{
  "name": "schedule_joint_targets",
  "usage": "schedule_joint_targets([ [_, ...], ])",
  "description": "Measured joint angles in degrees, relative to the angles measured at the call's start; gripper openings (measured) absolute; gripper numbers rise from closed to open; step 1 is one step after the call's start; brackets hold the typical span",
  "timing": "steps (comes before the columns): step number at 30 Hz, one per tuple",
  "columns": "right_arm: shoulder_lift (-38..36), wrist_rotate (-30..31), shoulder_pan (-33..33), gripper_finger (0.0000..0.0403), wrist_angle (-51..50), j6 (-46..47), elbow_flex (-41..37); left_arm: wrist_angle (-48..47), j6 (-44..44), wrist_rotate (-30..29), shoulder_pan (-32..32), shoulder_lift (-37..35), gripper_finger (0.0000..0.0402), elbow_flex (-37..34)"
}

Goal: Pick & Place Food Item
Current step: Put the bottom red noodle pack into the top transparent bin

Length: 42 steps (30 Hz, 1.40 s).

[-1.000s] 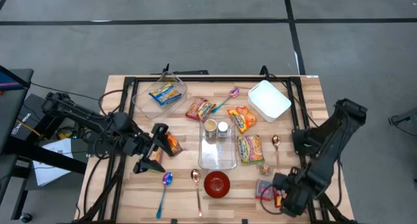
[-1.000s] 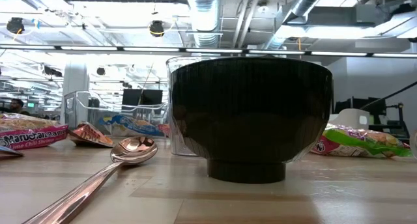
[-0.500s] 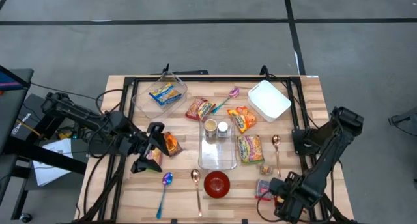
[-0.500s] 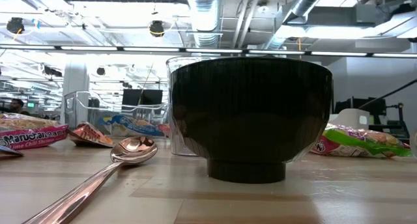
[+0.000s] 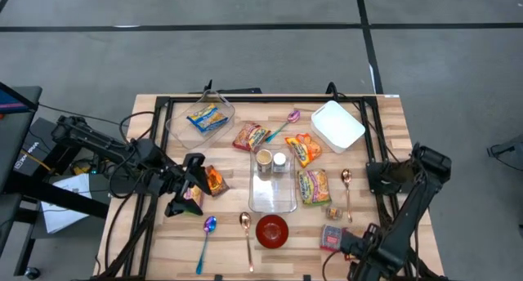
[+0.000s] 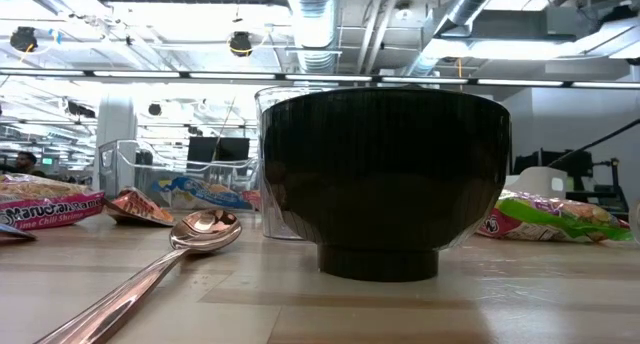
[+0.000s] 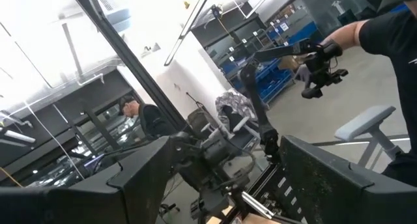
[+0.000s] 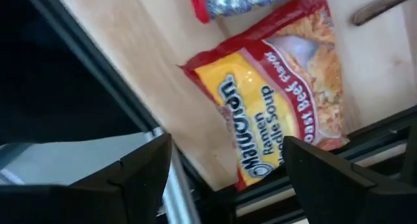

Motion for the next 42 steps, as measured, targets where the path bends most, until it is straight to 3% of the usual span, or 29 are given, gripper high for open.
schedule_joint_targets([
  [12,7.2,-1.6,4.3,0.0285,-3.5,-2.1,0.0,0.1,0.0,0.0,0.0,0.0,0.0280,0.0],
  [23,7.2,6.2,4.8,0.0285,-4.9,-2.0,0.0,0.0,0.0,-0.1,0.0,0.0,0.0280,0.0],
  [42,7.2,9.1,4.9,0.0285,-3.7,-2.0,0.0,-0.8,0.0,-0.1,0.0,0.0,0.0280,0.0],
])
